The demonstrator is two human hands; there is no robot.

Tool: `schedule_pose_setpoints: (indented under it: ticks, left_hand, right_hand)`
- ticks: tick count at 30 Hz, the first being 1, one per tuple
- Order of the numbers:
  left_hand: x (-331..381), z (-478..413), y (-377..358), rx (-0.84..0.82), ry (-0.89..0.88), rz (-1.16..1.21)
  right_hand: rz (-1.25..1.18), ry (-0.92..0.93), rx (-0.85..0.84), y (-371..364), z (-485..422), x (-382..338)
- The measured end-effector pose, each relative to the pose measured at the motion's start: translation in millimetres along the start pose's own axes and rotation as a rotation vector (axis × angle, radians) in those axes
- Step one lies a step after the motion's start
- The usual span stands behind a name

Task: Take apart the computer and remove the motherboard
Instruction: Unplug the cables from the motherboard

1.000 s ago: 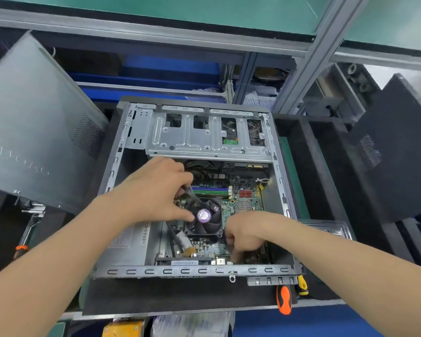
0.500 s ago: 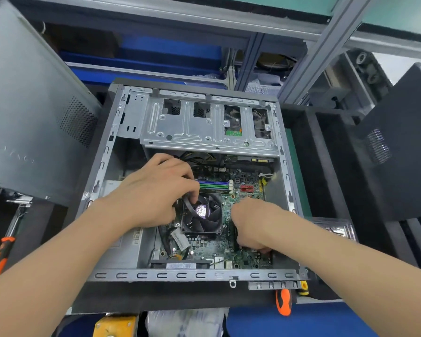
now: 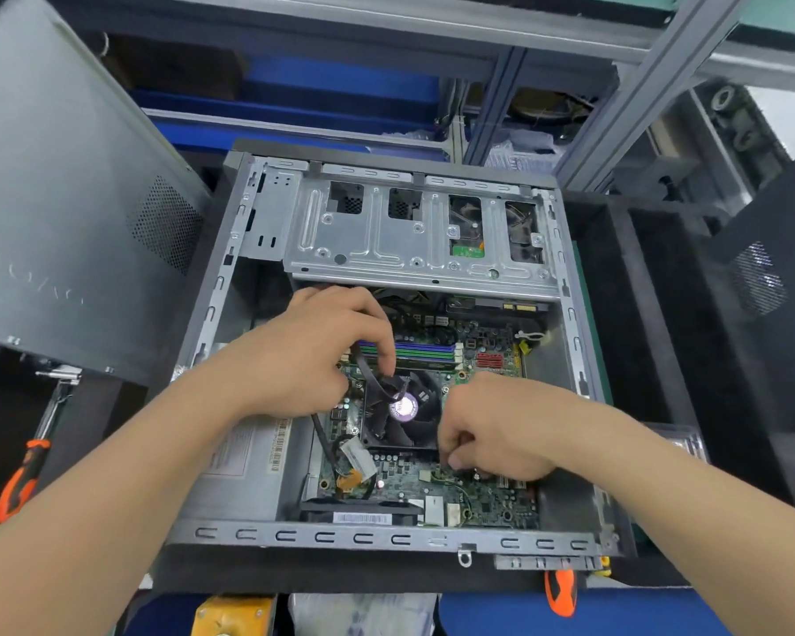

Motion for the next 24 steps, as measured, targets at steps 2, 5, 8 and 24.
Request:
schedule_pose_setpoints:
  ticks: [2, 5, 8, 24]
  left_hand:
    - [-1.3, 0.4, 1.0, -0.001, 0.0, 0.022]
    - [-1.3, 1.1, 1.2, -0.006, -0.008, 0.049]
    - [-0.4, 1.0, 0.1, 0.0, -0.003, 0.045]
    - [-6.8, -2.0, 1.9, 0.068, 0.032, 0.108]
  right_hand:
    - [0.014, 0.039, -0.038, -6.3, 1.8, -3.2]
    - [0.019, 0.073, -0.169, -20.2, 8.2, -8.9]
    - [0.068, 0.098, -0.252, -34.6, 11.0, -15.8]
    - [-0.16, 0.128, -0.3, -37.3, -15.0, -8.9]
Point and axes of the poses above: each hand's wrist, its own z-axis away from the middle knuckle, its own y-axis out of the back of the hand, x = y × z, the point moved 5 cm from there along -z, towards the middle knuckle, and after that the axes turned 8 degrees about -z, right-handed, at the moved point
